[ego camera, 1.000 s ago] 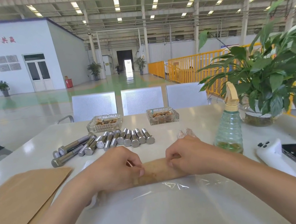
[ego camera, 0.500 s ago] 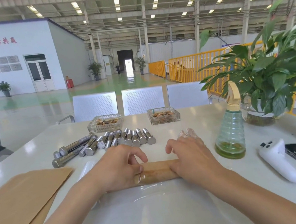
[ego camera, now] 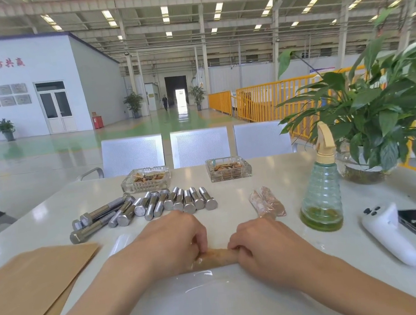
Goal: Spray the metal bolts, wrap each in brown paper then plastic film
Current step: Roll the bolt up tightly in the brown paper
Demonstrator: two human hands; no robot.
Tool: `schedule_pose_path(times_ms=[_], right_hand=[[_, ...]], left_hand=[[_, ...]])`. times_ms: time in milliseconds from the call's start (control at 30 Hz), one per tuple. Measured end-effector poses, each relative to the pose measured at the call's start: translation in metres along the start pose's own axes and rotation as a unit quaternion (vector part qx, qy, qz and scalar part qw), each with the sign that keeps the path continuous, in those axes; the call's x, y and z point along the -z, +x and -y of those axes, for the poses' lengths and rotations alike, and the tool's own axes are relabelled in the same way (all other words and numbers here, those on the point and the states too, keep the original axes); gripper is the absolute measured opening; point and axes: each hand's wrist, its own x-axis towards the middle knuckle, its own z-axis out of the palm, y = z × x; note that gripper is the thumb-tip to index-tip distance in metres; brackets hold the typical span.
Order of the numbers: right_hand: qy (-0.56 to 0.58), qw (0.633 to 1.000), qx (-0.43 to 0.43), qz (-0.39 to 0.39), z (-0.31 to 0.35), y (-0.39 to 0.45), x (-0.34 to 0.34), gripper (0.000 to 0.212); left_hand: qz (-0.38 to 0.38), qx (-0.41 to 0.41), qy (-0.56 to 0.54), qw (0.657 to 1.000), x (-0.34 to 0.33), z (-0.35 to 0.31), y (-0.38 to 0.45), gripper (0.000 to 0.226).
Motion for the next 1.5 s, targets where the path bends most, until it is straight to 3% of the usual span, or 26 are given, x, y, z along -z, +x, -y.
schedule_pose_path(times_ms=[100,267,400,600,800,867,900,967,1033,1100,1133,1267,1333,1500], right_hand=[[-0.001,1.000,0.011,0.026,-0.002,-0.002,0.006,0.021],[-0.020,0.997,0.020,0.071,-0.005,0.005,0.011,0.021],[-0.079,0.994,0.042,0.060,-0.002,0.006,0.008,0.022],[-0.064,0.996,0.056,0.037,-0.003,0.005,0.009,0.023],[-0.018,0.997,0.055,-0.055,-0.018,0.008,0.029,0.018],[0.040,0.985,-0.039,-0.161,-0.025,0.007,0.035,0.019],[0.115,0.957,-0.124,-0.237,-0.027,0.005,0.036,0.016],[0.332,0.837,-0.295,-0.320,-0.028,0.002,0.037,0.008],[0.532,0.723,-0.387,-0.211,-0.024,0.004,0.033,0.030],[0.654,0.649,-0.377,-0.095,-0.012,0.008,0.028,0.051],[0.691,0.625,-0.357,-0.072,-0.007,0.012,0.026,0.054],[0.778,0.519,-0.338,-0.110,0.001,0.028,0.024,0.038],[0.793,0.494,-0.335,-0.123,-0.001,0.032,0.023,0.031],[0.773,0.544,-0.297,-0.134,-0.001,0.032,0.015,0.027]], left_hand=[[0.047,-0.001,0.020,0.999,0.004,-0.008,-0.002,0.068],[0.048,-0.011,0.055,0.997,0.008,-0.009,-0.006,0.027],[0.054,-0.025,0.072,0.996,0.006,-0.012,-0.007,0.025],[0.026,-0.074,0.115,0.990,-0.006,-0.016,-0.007,0.011],[-0.049,-0.083,0.102,0.990,-0.001,-0.009,-0.012,0.017],[-0.079,-0.067,0.082,0.991,0.005,-0.007,-0.011,0.017],[-0.093,-0.058,0.065,0.992,0.006,-0.006,-0.010,0.016],[-0.117,-0.040,0.042,0.991,0.007,-0.007,-0.008,0.016],[-0.131,-0.033,0.028,0.990,0.001,-0.012,-0.005,0.015],[-0.137,-0.032,0.014,0.990,-0.005,-0.021,-0.001,0.013],[-0.139,-0.035,0.007,0.990,-0.008,-0.026,0.001,0.011],[-0.136,-0.064,-0.007,0.989,-0.017,-0.039,0.005,0.011],[-0.135,-0.071,-0.010,0.988,-0.017,-0.036,0.005,0.012],[-0.089,-0.067,-0.092,0.989,-0.010,-0.031,0.003,0.022]])
